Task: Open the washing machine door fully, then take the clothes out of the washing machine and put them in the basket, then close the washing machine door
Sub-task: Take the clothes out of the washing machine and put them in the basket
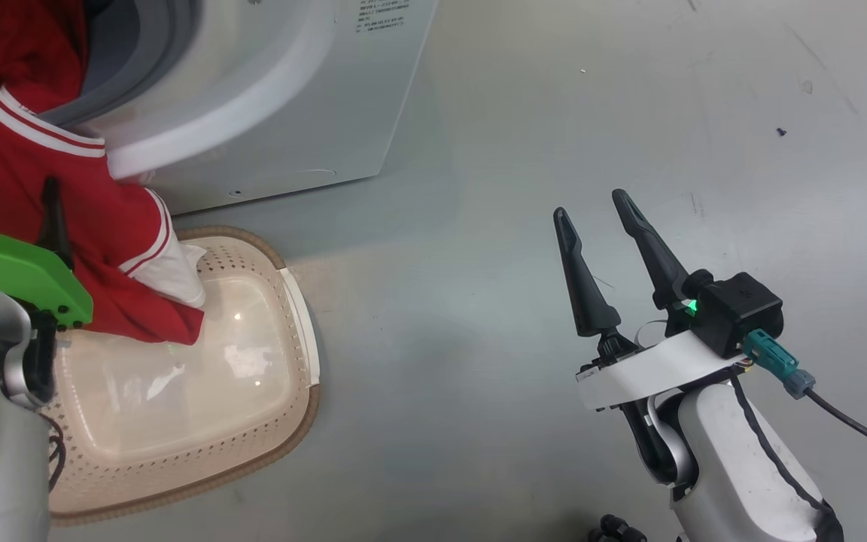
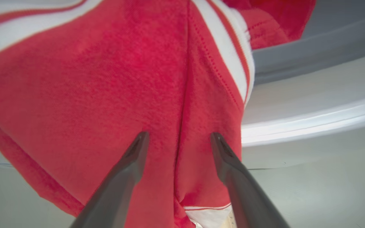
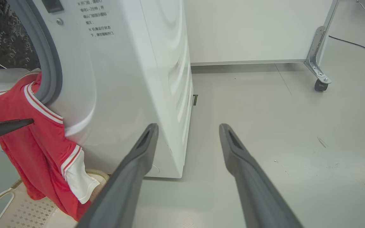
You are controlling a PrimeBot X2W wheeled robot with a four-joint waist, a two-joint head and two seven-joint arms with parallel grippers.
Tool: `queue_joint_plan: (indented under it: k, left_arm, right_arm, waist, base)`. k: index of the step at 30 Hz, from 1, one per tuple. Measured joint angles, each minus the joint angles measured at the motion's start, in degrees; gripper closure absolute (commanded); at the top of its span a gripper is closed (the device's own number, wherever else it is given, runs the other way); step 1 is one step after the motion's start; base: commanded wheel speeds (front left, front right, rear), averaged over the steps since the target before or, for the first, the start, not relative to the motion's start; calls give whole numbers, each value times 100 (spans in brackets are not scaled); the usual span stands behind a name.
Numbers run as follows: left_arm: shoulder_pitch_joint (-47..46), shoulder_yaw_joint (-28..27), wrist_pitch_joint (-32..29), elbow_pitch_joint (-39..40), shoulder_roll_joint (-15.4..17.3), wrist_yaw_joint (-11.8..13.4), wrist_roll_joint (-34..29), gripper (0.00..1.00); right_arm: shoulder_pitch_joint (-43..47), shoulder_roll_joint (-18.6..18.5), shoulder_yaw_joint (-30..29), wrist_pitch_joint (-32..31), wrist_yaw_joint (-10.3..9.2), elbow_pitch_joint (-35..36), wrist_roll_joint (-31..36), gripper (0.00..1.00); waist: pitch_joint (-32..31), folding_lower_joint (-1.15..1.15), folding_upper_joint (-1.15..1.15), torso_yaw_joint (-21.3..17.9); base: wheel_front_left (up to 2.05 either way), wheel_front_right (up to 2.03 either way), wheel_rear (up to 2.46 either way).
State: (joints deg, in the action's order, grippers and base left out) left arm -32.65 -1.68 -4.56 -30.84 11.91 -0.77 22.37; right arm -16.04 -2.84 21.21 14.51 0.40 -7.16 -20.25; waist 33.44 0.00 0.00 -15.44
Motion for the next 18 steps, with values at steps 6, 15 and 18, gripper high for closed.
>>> queue_joint_plan:
  k: [6,15,18]
  left_arm:
    - [-274,-22,-48,-224,8,145,0,0]
    - [-675,-46,-90,-432,73,209,-4,0]
    - [-732,-43,-83,-534,73,209,-4,0]
  right_arm:
    - [0,0,23,0,-11,0,0,0]
    - [-35,1,116,0,-58,25,-8,0]
    - [-70,1,120,0,-58,26,-15,0]
  waist:
    - [63,0,0,-29]
    - [183,0,0,-40]
    - [203,0,0,-37]
  base:
    - [0,0,0]
    - [0,0,0]
    - [0,0,0]
